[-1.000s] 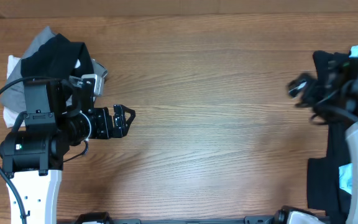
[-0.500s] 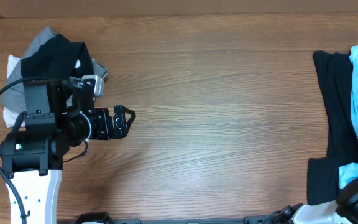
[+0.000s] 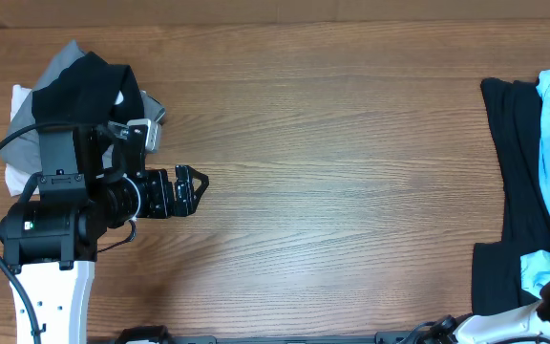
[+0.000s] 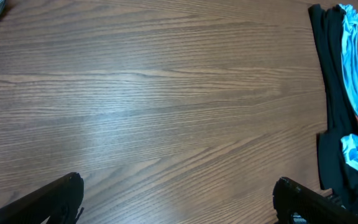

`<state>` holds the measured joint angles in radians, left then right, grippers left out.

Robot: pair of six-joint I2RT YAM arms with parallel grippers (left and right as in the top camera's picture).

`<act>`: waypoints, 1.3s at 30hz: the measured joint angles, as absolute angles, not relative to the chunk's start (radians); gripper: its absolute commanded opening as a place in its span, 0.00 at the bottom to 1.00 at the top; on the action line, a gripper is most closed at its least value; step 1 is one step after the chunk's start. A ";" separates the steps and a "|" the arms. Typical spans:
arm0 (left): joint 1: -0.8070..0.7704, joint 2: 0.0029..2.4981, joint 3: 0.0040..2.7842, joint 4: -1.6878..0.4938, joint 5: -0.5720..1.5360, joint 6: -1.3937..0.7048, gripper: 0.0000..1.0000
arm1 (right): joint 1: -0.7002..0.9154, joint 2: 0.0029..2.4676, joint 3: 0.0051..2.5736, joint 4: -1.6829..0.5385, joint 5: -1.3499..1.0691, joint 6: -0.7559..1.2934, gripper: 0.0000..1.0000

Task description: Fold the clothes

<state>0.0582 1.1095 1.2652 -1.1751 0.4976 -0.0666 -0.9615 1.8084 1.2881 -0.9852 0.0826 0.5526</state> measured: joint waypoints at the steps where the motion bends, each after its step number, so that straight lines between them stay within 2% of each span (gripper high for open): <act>1: 0.058 1.110 1.265 -1.176 0.498 -0.067 1.00 | -0.960 1.810 1.280 -0.989 0.082 0.553 0.90; 3: 0.058 1.110 1.265 -1.175 0.498 -0.067 1.00 | -0.960 1.810 1.278 -0.992 0.082 0.549 0.77; 4: 0.059 1.110 1.265 -1.175 0.498 -0.067 1.00 | -0.961 1.810 1.278 -0.994 0.082 0.550 0.76; 5: 0.058 1.110 1.265 -1.175 0.498 -0.067 1.00 | -0.961 1.810 1.278 -0.997 0.082 0.553 0.76; 7: 0.059 1.110 1.265 -1.175 0.498 -0.067 1.00 | -0.961 1.810 1.277 -1.005 0.082 0.561 0.90; 9: 0.059 1.110 1.265 -1.175 0.498 -0.067 1.00 | -0.961 1.810 1.277 -1.020 0.082 0.563 1.00; 23: 0.059 1.110 1.265 -1.175 0.498 -0.067 1.00 | -0.961 1.810 1.277 -1.124 0.175 0.542 0.99; 25: 0.059 1.110 1.265 -1.175 0.498 -0.067 1.00 | -0.961 1.810 1.277 -1.120 0.182 0.542 0.92; 28: 0.058 1.110 1.265 -1.174 0.497 -0.066 1.00 | -0.962 1.810 1.277 -1.102 0.184 0.538 0.48; 29: 0.058 1.110 1.265 -1.174 0.497 -0.066 1.00 | -0.962 1.810 1.276 -1.090 0.179 0.542 0.39; 30: 0.058 1.110 1.265 -1.174 0.498 -0.066 1.00 | -0.962 1.810 1.276 -1.081 0.171 0.545 0.39; 31: 0.058 1.110 1.265 -1.174 0.498 -0.067 1.00 | -0.962 1.810 1.276 -1.072 0.162 0.545 0.55; 32: 0.058 1.110 1.265 -1.173 0.498 -0.066 1.00 | -0.962 1.810 1.276 -1.068 0.155 0.551 0.83; 33: 0.058 1.110 1.265 -1.172 0.497 -0.066 1.00 | -0.962 1.810 1.275 -1.069 0.150 0.550 0.89; 35: 0.059 1.110 1.265 -1.172 0.497 -0.067 1.00 | -0.962 1.810 1.269 -1.074 0.138 0.544 0.94; 39: 0.059 1.110 1.265 -1.171 0.498 -0.066 1.00 | -0.963 1.810 1.249 -1.095 0.128 0.543 0.92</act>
